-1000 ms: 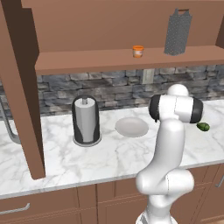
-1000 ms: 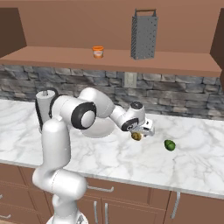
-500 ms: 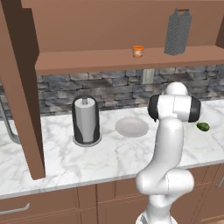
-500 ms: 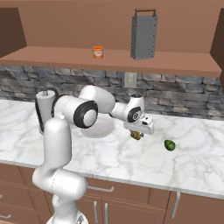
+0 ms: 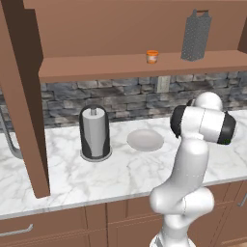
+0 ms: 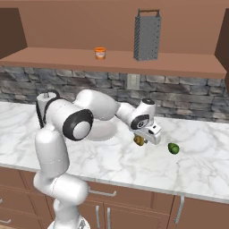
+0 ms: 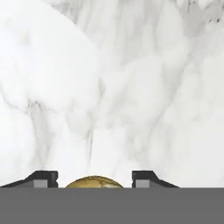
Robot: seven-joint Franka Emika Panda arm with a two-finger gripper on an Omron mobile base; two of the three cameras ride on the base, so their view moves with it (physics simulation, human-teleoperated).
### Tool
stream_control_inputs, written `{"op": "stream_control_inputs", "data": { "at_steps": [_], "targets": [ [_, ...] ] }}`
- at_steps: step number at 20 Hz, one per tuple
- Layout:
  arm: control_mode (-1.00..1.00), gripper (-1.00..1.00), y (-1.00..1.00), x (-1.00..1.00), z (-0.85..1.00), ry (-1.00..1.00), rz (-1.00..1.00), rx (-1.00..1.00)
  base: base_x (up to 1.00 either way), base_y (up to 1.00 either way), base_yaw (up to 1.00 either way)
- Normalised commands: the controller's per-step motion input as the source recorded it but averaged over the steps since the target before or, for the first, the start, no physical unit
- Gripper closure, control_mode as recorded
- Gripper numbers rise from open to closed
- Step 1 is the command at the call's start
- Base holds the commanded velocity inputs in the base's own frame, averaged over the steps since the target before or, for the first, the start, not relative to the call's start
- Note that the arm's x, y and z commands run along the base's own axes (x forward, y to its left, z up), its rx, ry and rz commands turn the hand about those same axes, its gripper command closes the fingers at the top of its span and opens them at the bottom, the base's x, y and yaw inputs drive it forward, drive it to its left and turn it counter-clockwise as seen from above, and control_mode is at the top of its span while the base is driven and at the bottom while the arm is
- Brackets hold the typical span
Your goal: Pick the avocado and bread from the counter and place them on the plate. Then pick the jam from the cabinet and place it next to the plate. Lastly close the cabinet door.
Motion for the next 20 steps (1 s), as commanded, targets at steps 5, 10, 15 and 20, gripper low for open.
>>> {"op": "stream_control_inputs", "data": {
  "at_steps": [5, 10, 15, 20],
  "targets": [
    [-1.0, 1.0, 0.21, -0.54, 0.44, -0.49, -0.12, 0.0, 0.0, 0.0, 0.0],
    [-1.0, 1.0, 0.61, -0.48, 0.37, -0.49, -0.1, 0.0, 0.0, 0.0, 0.0],
    [-1.0, 1.0, 0.58, -0.4, 0.36, -0.22, -0.02, 0.04, 0.0, 0.0, 0.0],
    [-1.0, 1.0, 0.61, -0.02, 0.36, 0.07, 0.0, 0.03, 0.0, 0.0, 0.0]
  ]
}}
